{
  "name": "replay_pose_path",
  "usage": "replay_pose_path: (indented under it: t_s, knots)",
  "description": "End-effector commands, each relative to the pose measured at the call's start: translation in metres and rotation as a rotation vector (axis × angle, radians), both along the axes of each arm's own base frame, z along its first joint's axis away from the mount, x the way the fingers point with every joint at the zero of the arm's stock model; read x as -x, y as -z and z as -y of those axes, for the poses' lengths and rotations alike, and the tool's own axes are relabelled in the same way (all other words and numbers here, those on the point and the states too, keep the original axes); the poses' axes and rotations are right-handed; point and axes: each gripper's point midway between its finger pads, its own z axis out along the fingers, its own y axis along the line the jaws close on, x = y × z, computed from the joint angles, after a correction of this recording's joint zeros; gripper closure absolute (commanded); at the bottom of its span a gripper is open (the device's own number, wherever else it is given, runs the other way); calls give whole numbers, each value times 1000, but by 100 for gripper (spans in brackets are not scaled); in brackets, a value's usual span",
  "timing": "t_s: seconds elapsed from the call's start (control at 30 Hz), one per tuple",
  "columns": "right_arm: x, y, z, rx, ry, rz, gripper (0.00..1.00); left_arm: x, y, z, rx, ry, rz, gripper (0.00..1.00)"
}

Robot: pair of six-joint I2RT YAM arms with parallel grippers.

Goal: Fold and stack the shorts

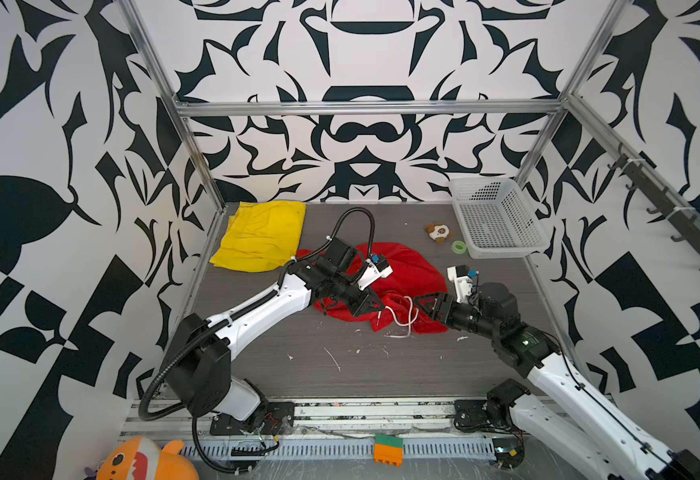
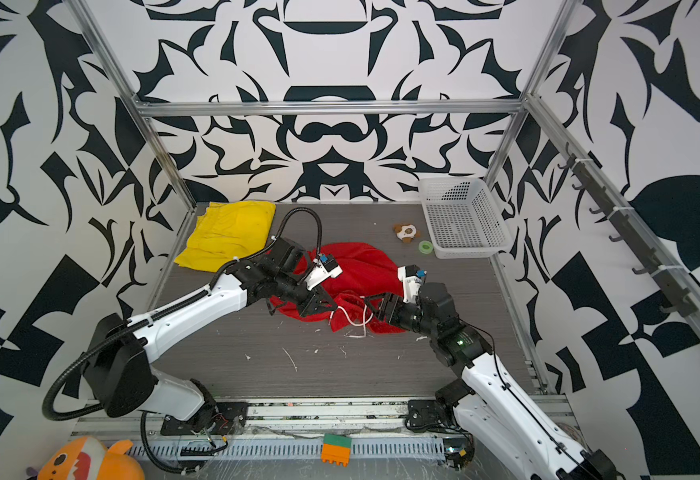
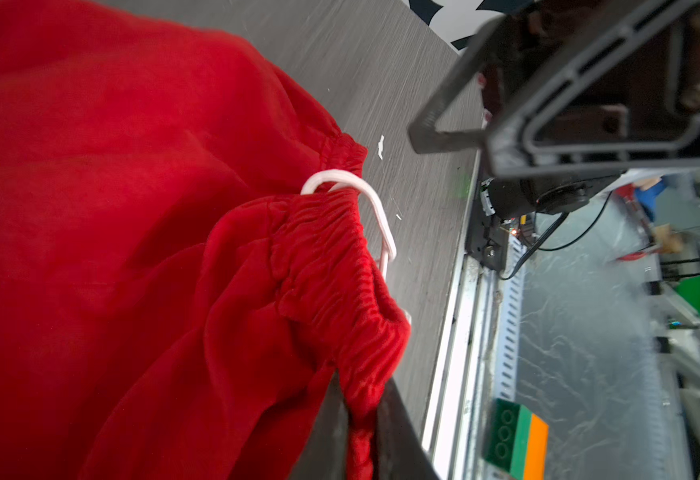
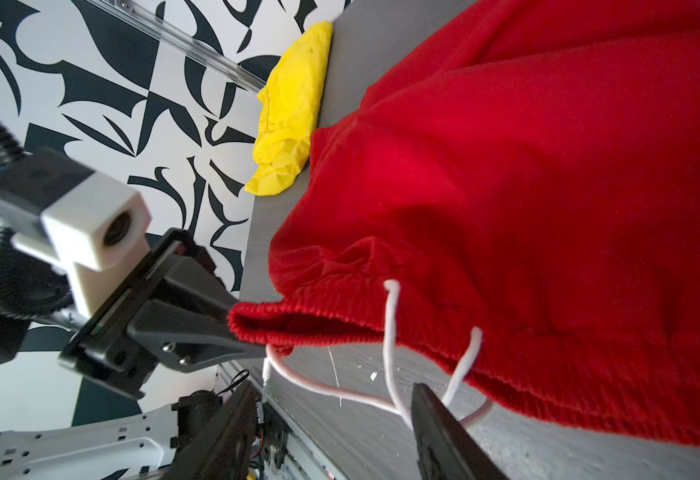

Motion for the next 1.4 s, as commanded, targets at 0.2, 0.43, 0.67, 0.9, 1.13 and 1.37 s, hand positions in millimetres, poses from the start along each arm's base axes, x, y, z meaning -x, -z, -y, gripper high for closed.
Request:
replay_pose_path:
  t_s: [0.2, 0.43, 0.67, 0.9, 1.13, 1.37]
  knots:
    - [21, 21, -15, -207, -8, -238, 30, -8, 9, 23, 105, -42, -93, 86]
    - [18, 40, 0, -1, 15, -214, 29, -6, 12, 19, 80, -22, -63, 80]
    - [15, 41, -13, 57, -5, -168, 29, -10, 23, 9, 14, -21, 13, 80]
    - [13, 89, -16, 255, -21, -216, 31, -7, 42, 14, 4, 11, -39, 76]
    - [-12, 110, -6, 355, 69, -168, 38, -3, 64, 15, -12, 15, -92, 73]
    - [-20, 135, 1, 417, 110, -184, 48, -1, 80, 19, -18, 18, -139, 62]
